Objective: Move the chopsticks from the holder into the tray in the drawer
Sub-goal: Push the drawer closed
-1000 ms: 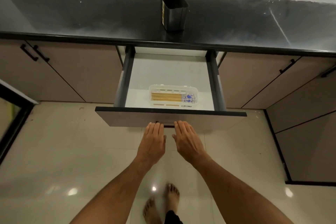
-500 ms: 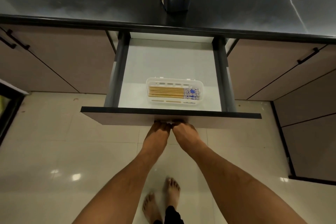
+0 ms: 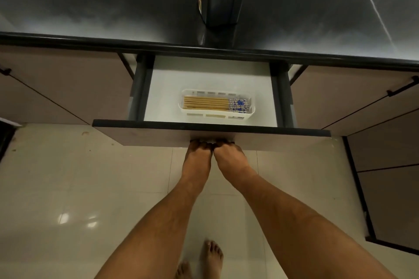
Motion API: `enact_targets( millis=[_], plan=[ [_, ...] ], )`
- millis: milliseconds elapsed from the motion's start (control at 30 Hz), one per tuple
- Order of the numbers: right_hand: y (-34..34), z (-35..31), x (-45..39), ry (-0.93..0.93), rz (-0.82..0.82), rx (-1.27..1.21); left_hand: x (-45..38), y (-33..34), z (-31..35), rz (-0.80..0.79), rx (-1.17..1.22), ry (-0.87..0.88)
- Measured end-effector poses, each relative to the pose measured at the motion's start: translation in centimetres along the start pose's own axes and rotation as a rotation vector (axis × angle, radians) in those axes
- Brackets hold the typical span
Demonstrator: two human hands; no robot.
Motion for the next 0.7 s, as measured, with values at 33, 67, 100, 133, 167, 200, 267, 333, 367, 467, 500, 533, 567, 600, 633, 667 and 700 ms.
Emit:
enact_targets(
  millis=[33, 67, 100, 133, 167, 200, 267, 333, 367, 467, 500, 533, 567, 600, 633, 667, 700],
  plan=[
    [-0.5, 0.3, -0.9, -0.003, -0.004, -0.005, -1.0, -0.3, -0.2, 0.009, 0.022, -0.005],
    [-1.1, 0.6, -1.8, -0.006, -0.010, -0.008, -2.0, -0.5, -0.3, 0.008, 0.045, -0.012],
    [-1.7, 1.0, -2.7, -0.009, -0.012, -0.007, -3.1, -0.8, -0.5, 0.001, 0.062, -0.016],
    [-2.3, 1.3, -3.6, -0.010, -0.011, -0.008, -4.2, -1.1, -0.7, -0.006, 0.074, -0.022],
    [-2.8, 1.6, -4.5, -0.012, -0.009, -0.009, -5.3, -1.5, -0.9, -0.010, 0.097, -0.028],
    [-3.4, 1.9, -5.4, -0.014, -0.006, -0.009, -6.3, -1.9, -1.1, -0.009, 0.129, -0.036],
    [-4.6, 2.6, -7.2, -0.014, 0.002, -0.003, -8.4, -2.9, -1.5, 0.009, 0.169, -0.041],
    [-5.7, 3.2, -8.9, -0.011, 0.024, 0.009, -10.4, -3.9, -1.7, 0.023, 0.166, -0.037],
    [-6.2, 3.6, -9.8, -0.012, 0.035, 0.017, -11.3, -4.2, -1.8, 0.024, 0.156, -0.031],
    [-7.5, 4.5, -12.1, -0.011, 0.060, 0.028, -14.0, -5.0, -2.2, 0.026, 0.168, -0.042],
    [-7.8, 4.7, -12.9, -0.008, 0.071, 0.038, -14.9, -5.2, -2.4, 0.024, 0.163, -0.048],
    [-8.1, 5.0, -13.6, -0.003, 0.081, 0.053, -15.7, -5.3, -2.6, 0.025, 0.146, -0.047],
    [-8.4, 5.3, -14.3, 0.002, 0.085, 0.070, -16.6, -5.3, -2.7, 0.033, 0.122, -0.046],
    [-8.5, 5.6, -15.1, 0.008, 0.082, 0.077, -17.4, -5.4, -2.8, 0.044, 0.097, -0.044],
    [-8.7, 5.9, -15.8, 0.013, 0.076, 0.076, -18.2, -5.3, -2.9, 0.040, 0.056, -0.042],
    [-8.8, 6.2, -16.6, 0.020, 0.065, 0.074, -19.0, -5.0, -3.0, 0.046, -0.029, -0.033],
    [-8.8, 6.5, -17.3, 0.028, 0.053, 0.076, -19.8, -4.5, -3.1, 0.047, -0.161, -0.018]
  ],
)
Point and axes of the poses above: each hand's wrist, its own x-axis away from the middle knuckle, its own y-axis out of the palm, z = x × y, the point moved 3 cm from there along -x, towards the middle knuckle, and after that the axes turned 6 degrees about -z, right-handed, at the moved point
